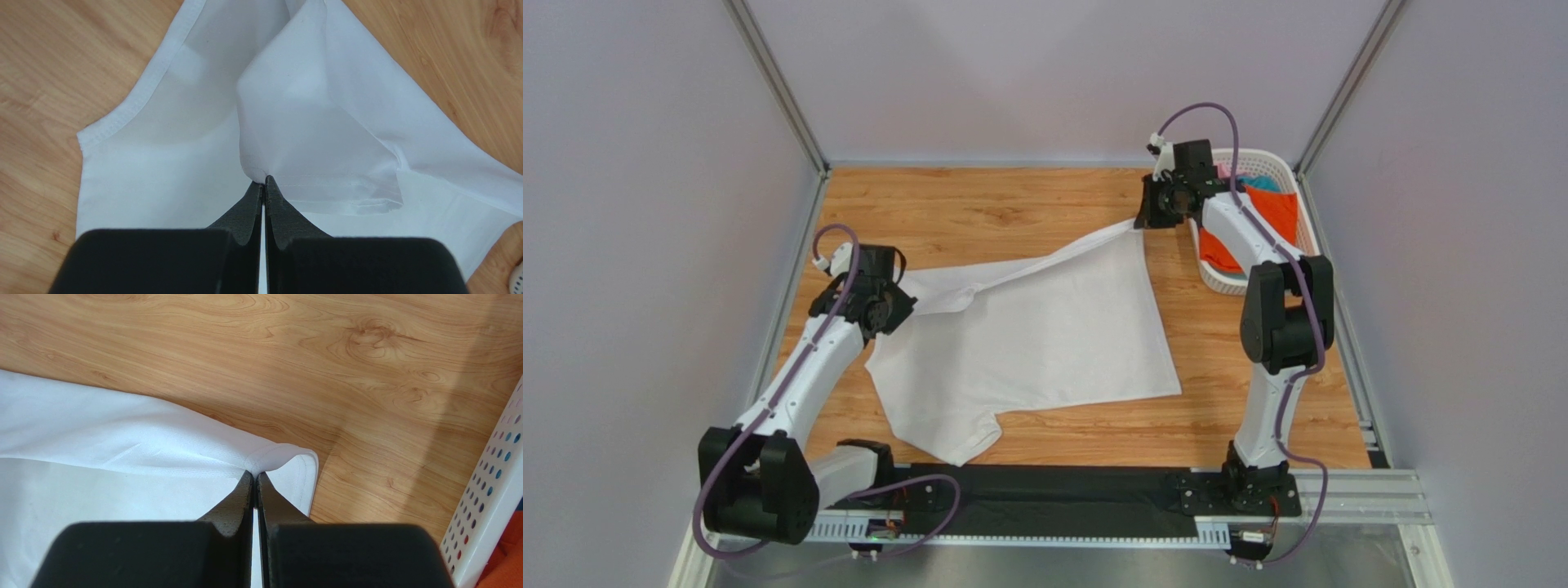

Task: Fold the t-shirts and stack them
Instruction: Fold the tshirt

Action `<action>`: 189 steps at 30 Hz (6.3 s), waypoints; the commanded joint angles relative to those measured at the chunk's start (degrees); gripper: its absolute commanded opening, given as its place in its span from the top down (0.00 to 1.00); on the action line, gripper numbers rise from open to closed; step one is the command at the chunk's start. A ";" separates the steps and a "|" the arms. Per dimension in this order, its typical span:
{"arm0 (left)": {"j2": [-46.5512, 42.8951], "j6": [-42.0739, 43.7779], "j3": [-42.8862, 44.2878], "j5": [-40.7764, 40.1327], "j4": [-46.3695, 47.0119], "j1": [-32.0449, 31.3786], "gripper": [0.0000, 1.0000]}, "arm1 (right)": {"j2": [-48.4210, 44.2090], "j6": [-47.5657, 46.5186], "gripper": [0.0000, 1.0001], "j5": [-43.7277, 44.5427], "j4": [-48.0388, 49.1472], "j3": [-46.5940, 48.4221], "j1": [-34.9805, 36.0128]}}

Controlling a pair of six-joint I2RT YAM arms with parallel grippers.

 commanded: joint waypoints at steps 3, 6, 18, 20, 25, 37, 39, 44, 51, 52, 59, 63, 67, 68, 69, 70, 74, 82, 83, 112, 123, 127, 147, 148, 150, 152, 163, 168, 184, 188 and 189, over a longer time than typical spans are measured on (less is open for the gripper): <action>-4.27 -5.85 -4.49 -2.20 -2.87 -1.57 1.00 | -3.62 -1.57 0.98 -1.33 -0.62 -1.39 -0.16; -5.41 -6.73 -7.74 -1.50 -2.96 -1.66 0.97 | -4.33 -1.04 0.97 -1.16 0.09 -4.19 -0.16; -12.78 0.12 -12.06 6.16 -6.12 -1.66 0.40 | -12.23 -0.25 0.33 2.80 0.00 -16.33 0.10; -14.99 0.56 -11.45 4.41 -7.53 -1.66 0.08 | -13.73 -0.43 0.22 2.62 -0.52 -16.51 0.28; -16.41 3.36 -7.23 -3.33 -7.36 -1.22 0.00 | -16.89 -0.26 0.00 0.95 -1.23 -15.72 1.78; 11.97 11.11 9.47 6.23 5.98 1.60 0.00 | -6.45 1.24 0.00 1.91 -2.81 -7.30 6.96; 16.96 11.81 12.45 9.13 6.88 1.86 0.00 | -3.20 2.03 0.00 2.53 -3.25 -5.80 7.75; 24.02 11.81 15.36 8.35 7.05 3.70 0.00 | 2.61 4.23 0.00 4.03 -4.57 -0.88 8.02; 32.72 13.82 15.97 10.37 12.50 10.38 0.01 | 8.06 4.14 0.00 6.39 -5.36 1.33 7.93; 33.68 13.92 16.93 10.55 12.42 10.56 0.01 | 8.93 4.14 0.00 6.75 -5.36 1.50 7.84; 43.17 14.09 23.26 15.03 10.32 11.97 0.02 | 13.33 6.16 0.00 7.10 -6.68 3.35 6.09; 47.66 14.18 27.75 15.47 7.23 12.05 0.04 | 15.79 7.22 0.00 6.31 -7.20 5.36 4.94; 51.26 13.66 32.66 17.49 6.36 12.06 0.04 | 19.13 7.22 0.00 5.87 -9.23 10.11 3.62; 52.75 13.74 33.81 17.67 6.18 12.06 0.04 | 20.01 7.22 0.00 5.96 -10.10 11.16 3.19; 53.46 14.01 34.95 17.67 5.65 11.97 0.05 | 21.32 7.04 0.00 5.87 -10.54 12.30 2.92; 54.25 14.09 37.22 18.36 5.48 12.05 0.05 | 22.21 7.04 0.00 5.87 -10.98 14.84 2.83; 59.95 15.15 45.14 20.30 3.63 12.06 0.05 | 25.64 7.57 0.00 5.17 -13.00 21.69 1.61; 65.87 17.43 64.47 24.52 -4.45 11.88 0.00 | 27.23 5.03 0.00 3.85 -17.39 31.82 1.25; 64.82 17.52 65.01 24.35 -4.98 11.88 0.00 | 25.40 4.32 0.00 4.11 -17.66 32.17 1.25; -18.17 -2.25 -20.76 14.33 -6.66 -5.08 0.17 | -42.91 20.84 0.00 13.43 -0.70 -42.87 6.17; -3.94 -1.73 -21.90 19.16 5.29 -5.78 0.53 | -43.97 20.05 0.00 14.05 -0.97 -48.06 6.17; 0.11 -1.64 -21.55 19.51 7.32 -5.96 0.68 | -43.79 21.10 0.00 13.96 -0.18 -49.73 6.17; -7.44 -1.02 -20.50 15.65 -2.09 -6.05 1.00 | -33.25 22.77 0.14 18.62 3.17 -51.05 6.17; -7.53 -1.11 -20.50 15.73 -2.17 -6.05 1.00 | -32.55 22.86 0.16 18.44 3.34 -51.32 6.08; -7.44 -0.93 -20.32 16.17 -2.35 -6.05 1.00 | -31.93 23.12 0.19 16.61 3.78 -51.76 6.17; -7.18 -1.11 -20.41 16.17 -2.35 -6.05 1.00 | -31.05 23.48 0.21 16.33 3.60 -52.28 6.26; -7.09 -1.37 -20.41 16.17 -2.52 -6.05 1.00 | -30.08 25.41 0.52 13.78 3.87 -53.96 9.42; -8.40 -1.46 -20.50 16.17 -4.01 -6.05 1.00 | -31.13 26.03 0.87 15.27 2.99 -54.48 10.65; -18.86 -1.64 -20.85 16.61 -12.19 -6.05 1.00 | -44.93 24.89 0.98 13.26 -2.64 -57.47 11.27; -17.81 -0.94 -18.66 16.96 -12.19 -6.05 1.00 | -43.36 24.27 0.98 13.25 -2.72 -54.41 11.36; -17.46 -0.67 -17.43 16.88 -12.11 -6.05 1.00 | -43.09 24.18 0.98 13.34 -2.72 -53.78 11.27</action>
